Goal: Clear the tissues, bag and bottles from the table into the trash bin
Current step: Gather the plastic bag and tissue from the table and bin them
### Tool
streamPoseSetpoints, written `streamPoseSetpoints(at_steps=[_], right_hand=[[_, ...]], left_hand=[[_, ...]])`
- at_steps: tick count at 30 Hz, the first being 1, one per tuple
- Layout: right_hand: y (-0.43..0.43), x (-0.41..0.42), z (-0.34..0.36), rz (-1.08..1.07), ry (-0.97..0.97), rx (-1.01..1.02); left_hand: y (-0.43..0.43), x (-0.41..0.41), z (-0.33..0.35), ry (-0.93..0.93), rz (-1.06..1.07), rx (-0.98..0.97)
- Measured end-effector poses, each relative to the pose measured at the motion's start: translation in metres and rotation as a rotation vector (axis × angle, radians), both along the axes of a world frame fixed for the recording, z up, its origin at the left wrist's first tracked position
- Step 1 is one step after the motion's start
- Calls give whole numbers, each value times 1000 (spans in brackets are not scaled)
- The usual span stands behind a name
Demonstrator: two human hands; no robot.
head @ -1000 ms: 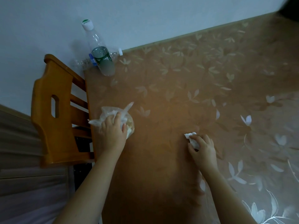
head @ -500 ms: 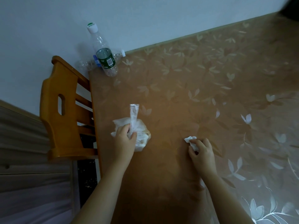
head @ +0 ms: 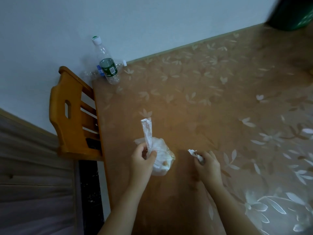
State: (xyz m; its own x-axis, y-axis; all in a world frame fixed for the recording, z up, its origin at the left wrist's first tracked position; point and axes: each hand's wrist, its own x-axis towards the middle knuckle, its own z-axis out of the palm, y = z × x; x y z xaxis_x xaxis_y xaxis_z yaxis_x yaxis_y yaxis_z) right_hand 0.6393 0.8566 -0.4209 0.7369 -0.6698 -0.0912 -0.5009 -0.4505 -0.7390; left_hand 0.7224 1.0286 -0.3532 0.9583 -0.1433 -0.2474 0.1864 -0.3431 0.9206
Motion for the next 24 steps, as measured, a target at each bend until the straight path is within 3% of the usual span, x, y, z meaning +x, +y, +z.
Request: streamPoseSetpoints(at_steps=[14, 24], right_hand=[[51, -100, 112, -65, -293, 15], [96, -222, 157, -205, -380, -12]], left_hand=[[29, -102, 65, -191, -216, -253], [41, -196, 70, -179, -436, -425]])
